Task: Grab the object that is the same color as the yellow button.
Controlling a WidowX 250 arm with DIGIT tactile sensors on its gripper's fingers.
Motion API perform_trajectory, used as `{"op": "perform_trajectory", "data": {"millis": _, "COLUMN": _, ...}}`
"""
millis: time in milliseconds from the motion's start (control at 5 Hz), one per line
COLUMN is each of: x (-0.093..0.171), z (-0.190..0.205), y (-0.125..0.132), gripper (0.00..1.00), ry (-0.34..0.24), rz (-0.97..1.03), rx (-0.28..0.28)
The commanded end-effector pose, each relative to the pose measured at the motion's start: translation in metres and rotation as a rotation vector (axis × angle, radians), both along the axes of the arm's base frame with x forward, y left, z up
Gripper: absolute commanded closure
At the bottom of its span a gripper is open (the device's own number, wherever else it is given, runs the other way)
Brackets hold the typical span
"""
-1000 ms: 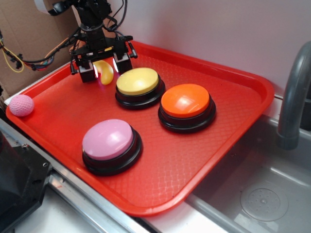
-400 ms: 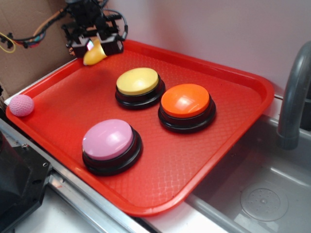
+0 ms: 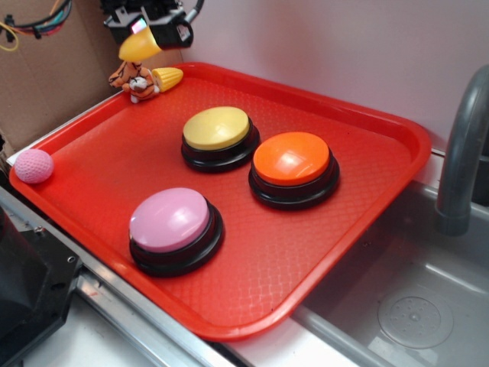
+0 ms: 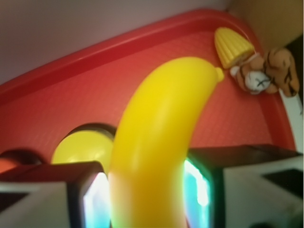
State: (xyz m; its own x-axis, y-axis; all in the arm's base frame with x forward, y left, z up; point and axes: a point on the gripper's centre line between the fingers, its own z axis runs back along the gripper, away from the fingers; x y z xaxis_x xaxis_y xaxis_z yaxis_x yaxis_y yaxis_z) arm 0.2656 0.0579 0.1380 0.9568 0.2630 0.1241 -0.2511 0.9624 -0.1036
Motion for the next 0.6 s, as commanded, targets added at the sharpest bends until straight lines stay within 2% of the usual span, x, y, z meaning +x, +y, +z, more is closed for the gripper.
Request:
{"op": "perform_trajectory", "data": {"millis": 0, "x": -0.026, "z": 0.052, "y": -0.011, "gripper": 1.0, "ry": -0.06, "rz": -0.114, "rx": -0.011}}
{"op": "perform_trajectory", "data": {"millis": 400, "x": -0.07, "z": 0.056, "y": -0.024, "gripper": 1.0, "ry": -0.048, "rz": -0.204, "rx": -0.019}}
